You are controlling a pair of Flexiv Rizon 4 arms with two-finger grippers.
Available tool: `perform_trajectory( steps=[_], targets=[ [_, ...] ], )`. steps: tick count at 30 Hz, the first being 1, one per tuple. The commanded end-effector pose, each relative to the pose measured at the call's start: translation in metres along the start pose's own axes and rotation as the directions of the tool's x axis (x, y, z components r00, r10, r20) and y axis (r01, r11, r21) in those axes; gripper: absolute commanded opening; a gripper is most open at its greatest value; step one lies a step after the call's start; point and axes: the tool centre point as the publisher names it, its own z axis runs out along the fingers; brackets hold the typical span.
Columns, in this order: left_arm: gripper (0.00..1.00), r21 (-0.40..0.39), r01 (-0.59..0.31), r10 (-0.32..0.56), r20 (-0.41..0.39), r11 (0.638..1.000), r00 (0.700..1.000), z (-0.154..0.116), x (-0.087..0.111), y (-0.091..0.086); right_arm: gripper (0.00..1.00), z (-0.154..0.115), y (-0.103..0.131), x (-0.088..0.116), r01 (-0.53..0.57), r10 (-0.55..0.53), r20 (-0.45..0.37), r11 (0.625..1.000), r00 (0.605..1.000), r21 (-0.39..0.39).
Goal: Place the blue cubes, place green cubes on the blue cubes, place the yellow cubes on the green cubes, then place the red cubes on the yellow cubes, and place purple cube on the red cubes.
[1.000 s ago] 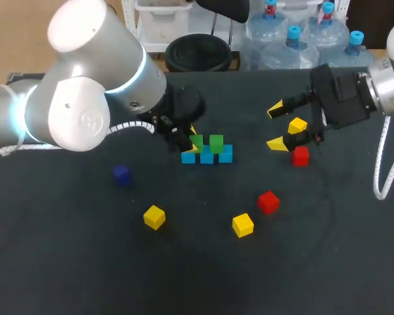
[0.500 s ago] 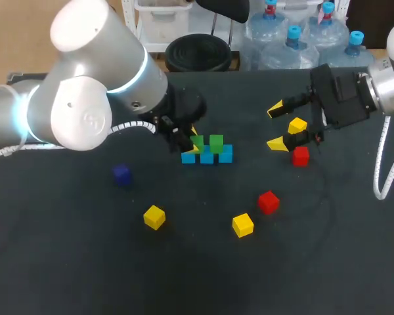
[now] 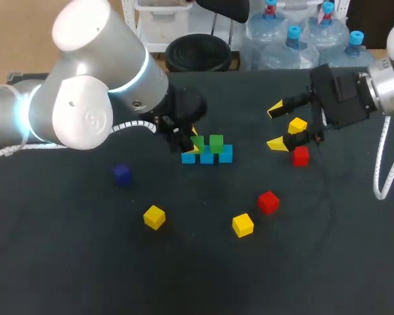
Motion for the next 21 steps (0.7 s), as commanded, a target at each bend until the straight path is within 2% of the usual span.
perform_trajectory(
  steps=[1, 21],
  targets=[
    [0.00, 0.008, -0.002, 0.002, 0.000, 1.000, 1.000, 0.0010, 0.0005, 0.0031, 1.00, 0.0006, -0.0002, 0.0003, 0.001, -0.001, 0.002, 1.000, 1.000, 0.000],
    [0.00, 0.007, -0.002, 0.002, -0.004, 1.000, 1.000, 0.0017, 0.0023, 0.0062, 1.00, 0.0006, -0.0002, 0.0003, 0.001, -0.001, 0.002, 1.000, 1.000, 0.000]
  ],
)
